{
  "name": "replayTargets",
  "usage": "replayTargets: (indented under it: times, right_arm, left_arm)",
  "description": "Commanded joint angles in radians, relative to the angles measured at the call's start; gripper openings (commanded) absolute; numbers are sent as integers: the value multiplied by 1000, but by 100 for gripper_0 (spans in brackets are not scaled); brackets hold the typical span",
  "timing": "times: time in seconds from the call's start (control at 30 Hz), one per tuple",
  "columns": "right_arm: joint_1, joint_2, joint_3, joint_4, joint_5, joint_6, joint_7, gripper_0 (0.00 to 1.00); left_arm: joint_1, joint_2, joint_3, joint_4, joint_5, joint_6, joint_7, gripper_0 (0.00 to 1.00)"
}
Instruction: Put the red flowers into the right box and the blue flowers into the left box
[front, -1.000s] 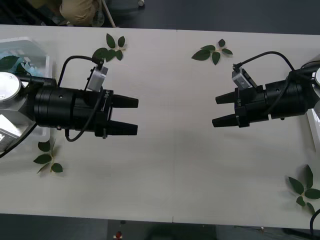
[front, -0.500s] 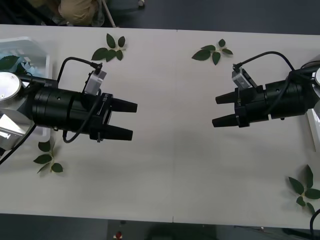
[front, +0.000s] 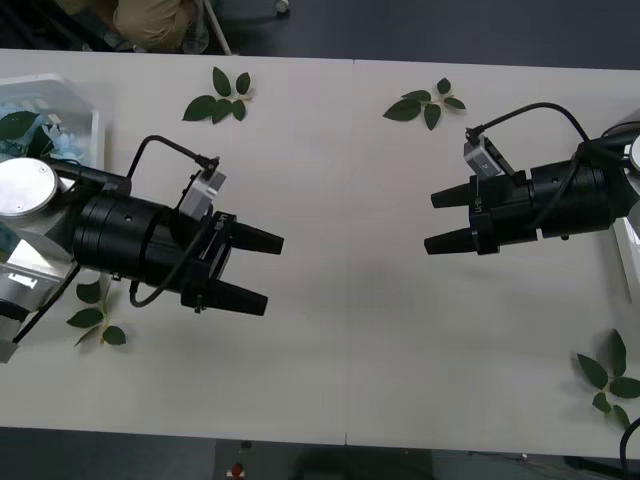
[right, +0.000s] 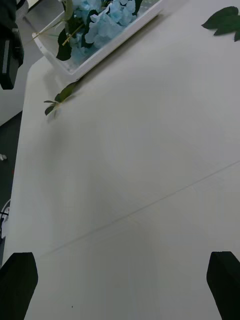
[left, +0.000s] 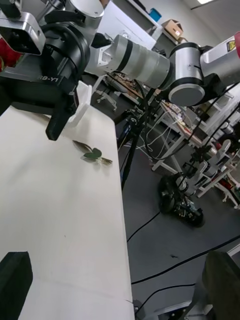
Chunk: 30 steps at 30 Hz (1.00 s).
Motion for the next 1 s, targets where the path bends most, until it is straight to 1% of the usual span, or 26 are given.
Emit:
replayTargets:
  times: [0.03, 0.17, 0.33, 0.6, 0.77, 1.0]
  right_arm:
    - [-2, 27, -13, -11, 4, -15, 17, 100]
    - [-19, 20, -19, -11, 4, 33, 17, 100]
    - [-19, 13, -52, -11, -11, 116, 17, 100]
    - [1, -26, -50, -25, -74, 173, 17, 100]
    - [44, -49, -49, -87, -105, 179, 17, 100]
    - [117, -51, -42, -157, -108, 156, 17, 100]
  left_arm:
    - [18, 2, 20, -84, 28, 13, -30, 100]
    - [20, -26, 54, -88, 40, 48, -30, 100]
    - [27, -52, 64, -86, 40, 55, -30, 100]
    - [29, -67, 64, -86, 40, 48, -30, 100]
    - [29, -67, 64, -86, 40, 48, -30, 100]
    - [29, -67, 64, -86, 40, 48, -30, 100]
